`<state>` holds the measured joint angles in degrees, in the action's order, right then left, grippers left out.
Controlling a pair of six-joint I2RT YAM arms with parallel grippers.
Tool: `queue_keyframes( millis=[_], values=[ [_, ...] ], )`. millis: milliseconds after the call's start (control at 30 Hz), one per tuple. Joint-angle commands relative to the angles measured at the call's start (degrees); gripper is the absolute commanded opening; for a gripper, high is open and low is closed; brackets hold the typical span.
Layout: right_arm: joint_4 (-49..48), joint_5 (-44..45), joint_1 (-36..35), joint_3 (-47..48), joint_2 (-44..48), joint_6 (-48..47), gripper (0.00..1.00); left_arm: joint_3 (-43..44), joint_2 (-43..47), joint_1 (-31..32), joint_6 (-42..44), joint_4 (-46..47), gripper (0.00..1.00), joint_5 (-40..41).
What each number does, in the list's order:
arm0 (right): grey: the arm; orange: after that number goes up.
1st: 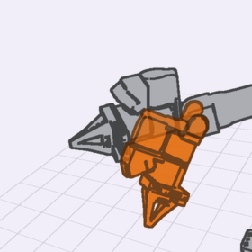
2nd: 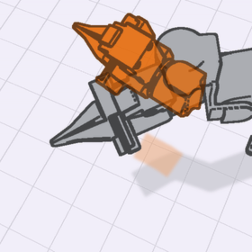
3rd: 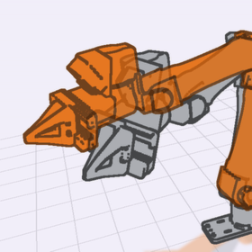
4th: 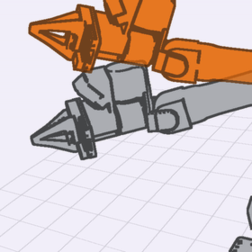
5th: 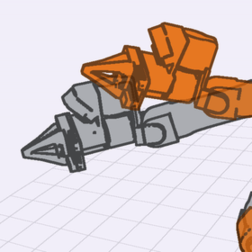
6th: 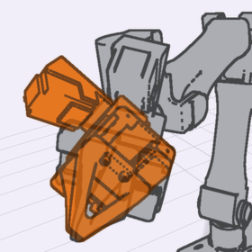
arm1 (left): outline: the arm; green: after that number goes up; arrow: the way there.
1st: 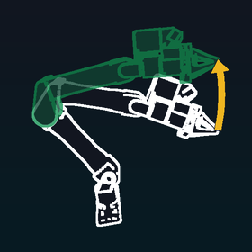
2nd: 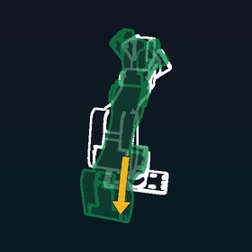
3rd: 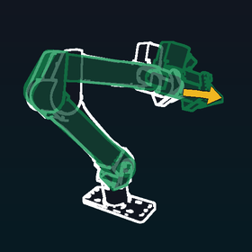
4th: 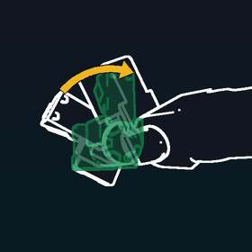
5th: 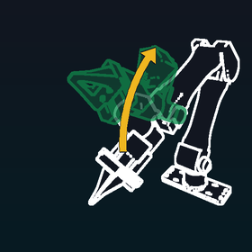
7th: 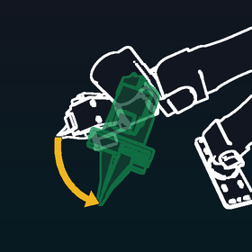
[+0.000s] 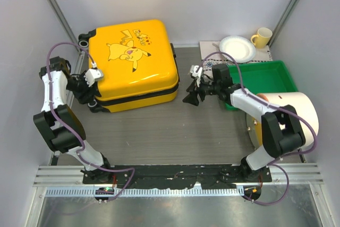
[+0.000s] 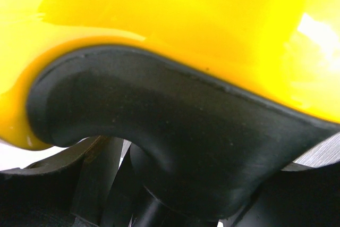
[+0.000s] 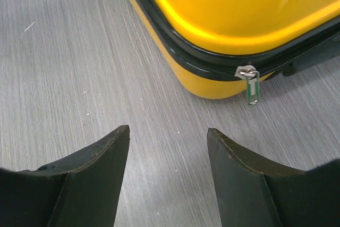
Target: Open, take out, and arrange the luggage
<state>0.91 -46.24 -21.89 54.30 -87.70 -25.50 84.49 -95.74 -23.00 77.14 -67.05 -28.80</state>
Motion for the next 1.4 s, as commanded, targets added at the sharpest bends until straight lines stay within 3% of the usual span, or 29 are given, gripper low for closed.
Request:
queue_keyframes(
  millis=[0, 200, 367, 700, 833, 1367],
  values=[
    [0.68, -2.72, 1.58, 5.45, -6.06, 0.8, 0.67, 0.33, -3.13, -0.46, -8.59, 6.84, 0.0, -0.38],
    [0.58, -3.15, 2.38, 10.99, -11.17, -2.09, 0.7, -0.29, -2.78, -0.46, -7.18, 6.23, 0.0, -0.3],
    [5.94, -6.75, 4.75, 16.0, -14.6, -11.3, 0.71, -0.29, -2.69, -0.55, -6.31, 5.61, 0.0, -0.47],
    [31.67, -14.76, 4.66, 33.05, -26.9, -28.45, 0.72, 0.33, -2.87, -0.38, -5.34, 5.26, 0.0, -0.38],
    [36.35, -15.46, 4.4, 37.44, -29.72, -31.35, 0.71, 0.06, -2.96, -0.46, -5.16, 5.26, 0.0, -0.03],
    [37.41, -21.26, 3.96, 43.6, -34.55, -26.36, 0.66, -0.73, -3.22, -0.38, -3.93, 5.79, 0.0, 0.41]
  ],
)
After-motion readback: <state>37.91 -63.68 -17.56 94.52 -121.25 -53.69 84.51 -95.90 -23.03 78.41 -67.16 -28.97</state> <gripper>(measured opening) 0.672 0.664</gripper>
